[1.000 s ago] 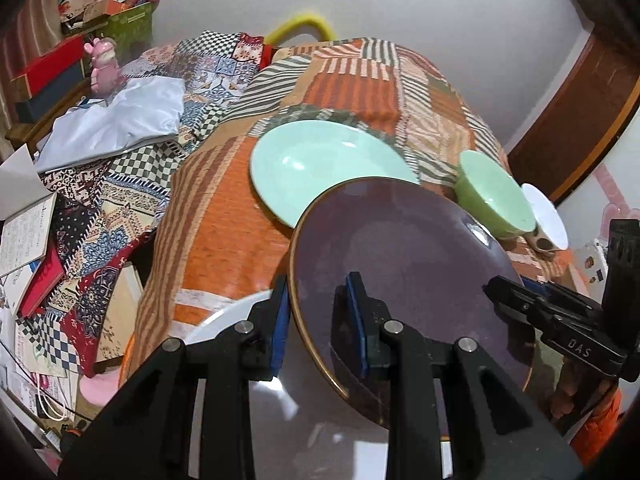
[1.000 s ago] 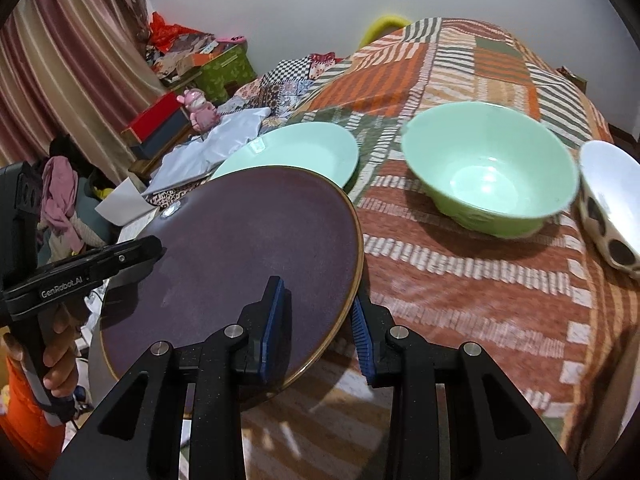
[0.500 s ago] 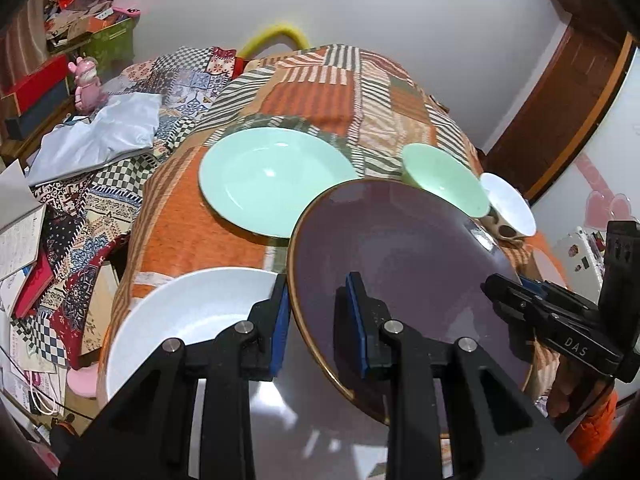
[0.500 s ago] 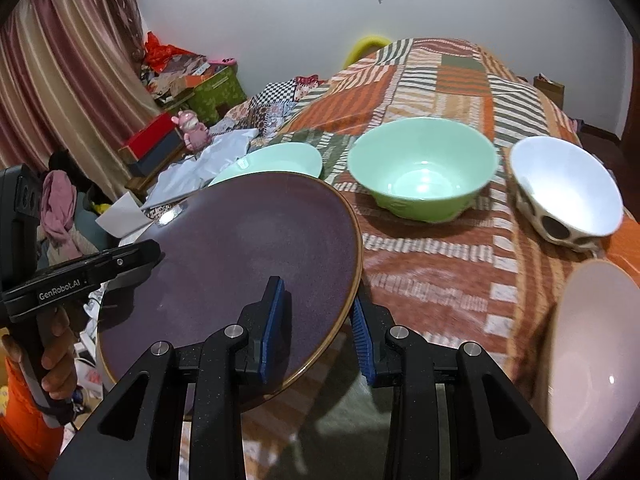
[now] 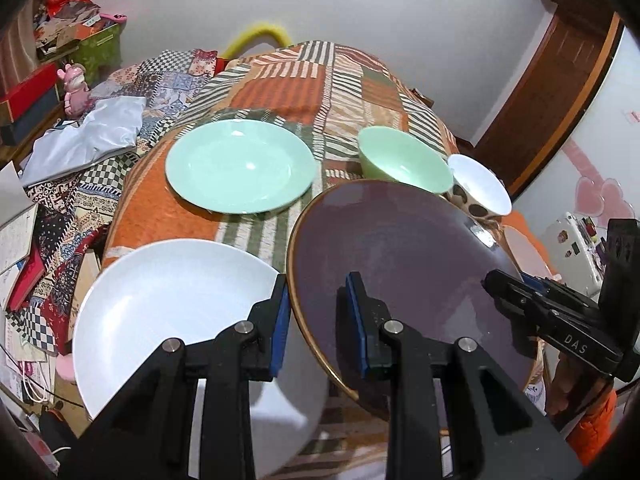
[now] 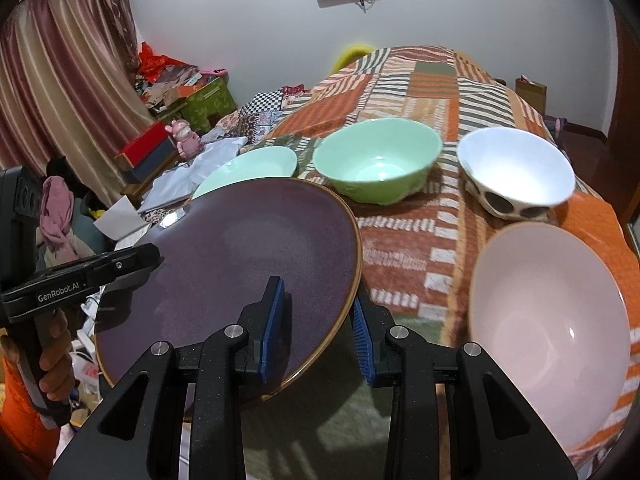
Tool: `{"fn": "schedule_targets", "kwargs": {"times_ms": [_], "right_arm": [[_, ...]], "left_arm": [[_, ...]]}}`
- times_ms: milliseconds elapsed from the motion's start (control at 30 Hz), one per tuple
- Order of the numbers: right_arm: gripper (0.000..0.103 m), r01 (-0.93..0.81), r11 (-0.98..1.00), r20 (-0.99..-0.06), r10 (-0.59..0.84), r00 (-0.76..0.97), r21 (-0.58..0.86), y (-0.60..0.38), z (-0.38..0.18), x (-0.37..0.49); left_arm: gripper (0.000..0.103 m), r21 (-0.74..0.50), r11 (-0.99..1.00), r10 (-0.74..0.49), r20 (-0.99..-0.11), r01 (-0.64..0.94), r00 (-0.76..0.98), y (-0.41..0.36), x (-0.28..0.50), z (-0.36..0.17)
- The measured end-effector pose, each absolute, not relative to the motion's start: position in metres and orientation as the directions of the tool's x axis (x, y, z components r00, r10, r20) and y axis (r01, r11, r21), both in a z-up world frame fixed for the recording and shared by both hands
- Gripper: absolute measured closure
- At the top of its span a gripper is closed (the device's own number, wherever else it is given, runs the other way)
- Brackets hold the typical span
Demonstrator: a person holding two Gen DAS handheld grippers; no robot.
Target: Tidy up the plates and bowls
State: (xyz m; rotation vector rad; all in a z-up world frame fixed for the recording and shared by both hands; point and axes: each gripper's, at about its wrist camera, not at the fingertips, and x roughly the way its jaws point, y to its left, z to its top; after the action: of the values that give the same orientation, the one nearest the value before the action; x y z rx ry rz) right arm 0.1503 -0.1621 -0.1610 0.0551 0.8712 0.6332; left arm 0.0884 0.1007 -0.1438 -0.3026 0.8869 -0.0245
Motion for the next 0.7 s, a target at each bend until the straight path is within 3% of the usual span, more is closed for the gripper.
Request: {"fn": "schedule_targets", "kwargs": {"times_ms": [700], "right_arm": [[0.074, -0.390, 0.866, -0.750, 0.477, 0.459, 0.312, -0.189, -0.195, 0.139]], "left_arm": [[0.076, -0.292, 0.953, -0.199, -0.804, -0.080, 0.561, 0.076, 0.100, -0.187]]}}
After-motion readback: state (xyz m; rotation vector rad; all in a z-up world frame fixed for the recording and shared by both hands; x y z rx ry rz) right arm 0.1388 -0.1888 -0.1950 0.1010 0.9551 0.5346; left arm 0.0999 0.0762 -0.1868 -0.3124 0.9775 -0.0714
